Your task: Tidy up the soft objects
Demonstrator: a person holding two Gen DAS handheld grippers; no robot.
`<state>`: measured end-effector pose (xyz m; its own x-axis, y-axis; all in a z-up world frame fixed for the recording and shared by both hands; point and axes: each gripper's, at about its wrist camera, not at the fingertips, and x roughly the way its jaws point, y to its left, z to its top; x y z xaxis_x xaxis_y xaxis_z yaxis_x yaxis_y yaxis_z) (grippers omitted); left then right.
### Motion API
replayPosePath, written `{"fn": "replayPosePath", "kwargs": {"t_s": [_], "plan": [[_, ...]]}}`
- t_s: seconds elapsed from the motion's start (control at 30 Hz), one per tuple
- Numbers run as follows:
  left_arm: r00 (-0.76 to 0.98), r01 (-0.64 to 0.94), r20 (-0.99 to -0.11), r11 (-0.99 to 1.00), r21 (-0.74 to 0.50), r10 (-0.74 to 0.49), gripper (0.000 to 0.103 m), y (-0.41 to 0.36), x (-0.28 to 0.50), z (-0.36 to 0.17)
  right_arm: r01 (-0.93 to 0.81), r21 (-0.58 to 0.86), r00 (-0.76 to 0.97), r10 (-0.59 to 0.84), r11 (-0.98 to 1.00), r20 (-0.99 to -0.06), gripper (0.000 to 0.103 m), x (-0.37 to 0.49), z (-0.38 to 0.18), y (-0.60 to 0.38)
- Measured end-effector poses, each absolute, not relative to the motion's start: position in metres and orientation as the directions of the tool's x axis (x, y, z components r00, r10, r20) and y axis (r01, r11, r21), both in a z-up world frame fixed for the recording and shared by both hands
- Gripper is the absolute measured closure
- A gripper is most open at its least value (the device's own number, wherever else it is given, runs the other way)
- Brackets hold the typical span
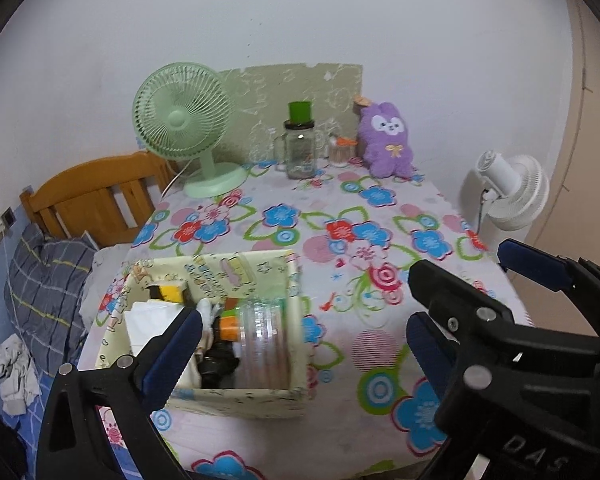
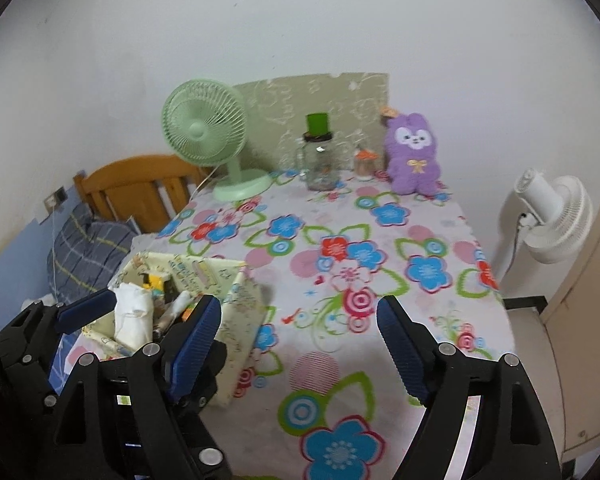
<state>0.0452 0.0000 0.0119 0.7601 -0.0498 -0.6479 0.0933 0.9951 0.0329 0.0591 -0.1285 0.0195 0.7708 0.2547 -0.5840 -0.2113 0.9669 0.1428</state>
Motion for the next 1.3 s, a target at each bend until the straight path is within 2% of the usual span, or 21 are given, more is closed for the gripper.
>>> {"fn": "replayPosePath", "kwargs": {"t_s": [0.2, 0.6, 0.9, 1.3], "plan": [[0.779, 0.111, -0.624, 0.993, 0.042, -0.061, 0.000, -0.018, 0.034, 0.026, -0.154, 0.150, 0.814, 0.212, 0.977, -0.541, 0.015, 0.041, 0.032, -0.157], [0.817, 0.122, -0.573, 0.991, 0.050, -0.072, 0.000, -0.034, 0.010, 0.048, -0.049, 0.140, 0.878, 0.110, 0.989, -0.467, 0.014, 0.005, 0.052, -0.200], [0.845, 0.080, -0.534, 0.995, 0.060, -0.036, 0.000, -0.028, -0.001, 0.056, -0.024, 0.148, 0.889, 0.089, 0.989, -0.449, 0.014, -0.011, 0.055, -0.210], [0.847, 0.082, -0.530, 0.995, 0.056, -0.040, 0.000, -0.026, -0.005, 0.057, -0.026, 0.143, 0.891, 0.088, 0.989, -0.445, 0.014, -0.018, 0.058, -0.205]]}}
